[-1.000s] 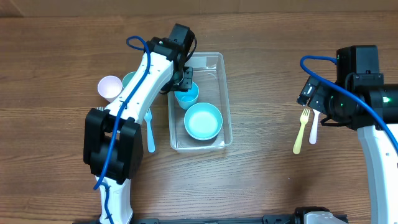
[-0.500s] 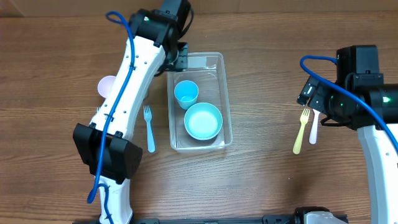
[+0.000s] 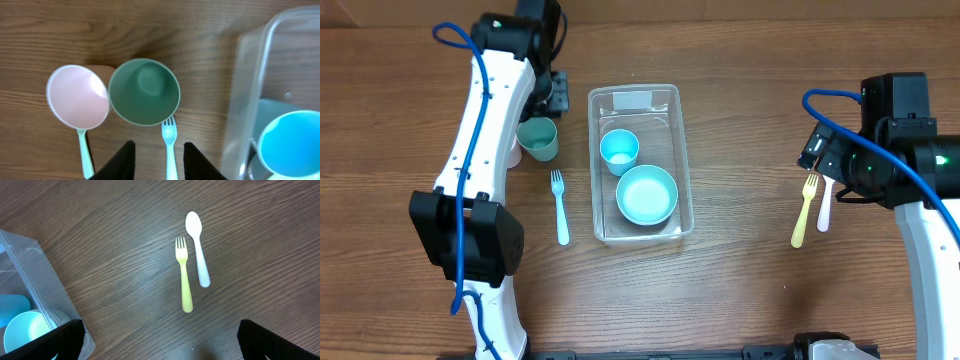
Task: Pack container
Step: 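Open the left gripper and withdraw it to the green cup, then grasp the green cup rim with the left gripper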
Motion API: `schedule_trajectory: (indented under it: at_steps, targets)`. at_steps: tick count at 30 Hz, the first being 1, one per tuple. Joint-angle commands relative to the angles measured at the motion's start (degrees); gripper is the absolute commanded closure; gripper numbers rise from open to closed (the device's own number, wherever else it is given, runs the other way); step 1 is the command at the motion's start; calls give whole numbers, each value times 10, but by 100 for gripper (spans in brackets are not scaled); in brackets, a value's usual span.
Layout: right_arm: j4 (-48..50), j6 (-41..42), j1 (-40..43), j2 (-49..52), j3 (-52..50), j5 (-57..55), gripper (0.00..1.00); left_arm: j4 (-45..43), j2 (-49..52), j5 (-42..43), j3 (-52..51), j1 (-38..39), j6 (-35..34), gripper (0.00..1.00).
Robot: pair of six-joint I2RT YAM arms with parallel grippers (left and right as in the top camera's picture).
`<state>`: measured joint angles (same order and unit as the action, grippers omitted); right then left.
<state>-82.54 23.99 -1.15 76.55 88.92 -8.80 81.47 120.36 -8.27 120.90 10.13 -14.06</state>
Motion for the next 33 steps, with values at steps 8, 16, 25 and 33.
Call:
schedule_trajectory:
  at_steps: [8, 16, 25, 33]
  targets:
    - [2, 0, 2, -2, 4, -2, 0, -80, 2, 54, -110, -1, 93, 53]
    - [2, 0, 2, -2, 4, -2, 0, -99, 3, 49, -136, -6, 98, 51]
    - [2, 0, 2, -2, 4, -2, 0, -134, 3, 52, -179, -9, 115, 47]
    - [2, 0, 2, -2, 4, -2, 0, -155, 3, 51, -180, -10, 117, 51]
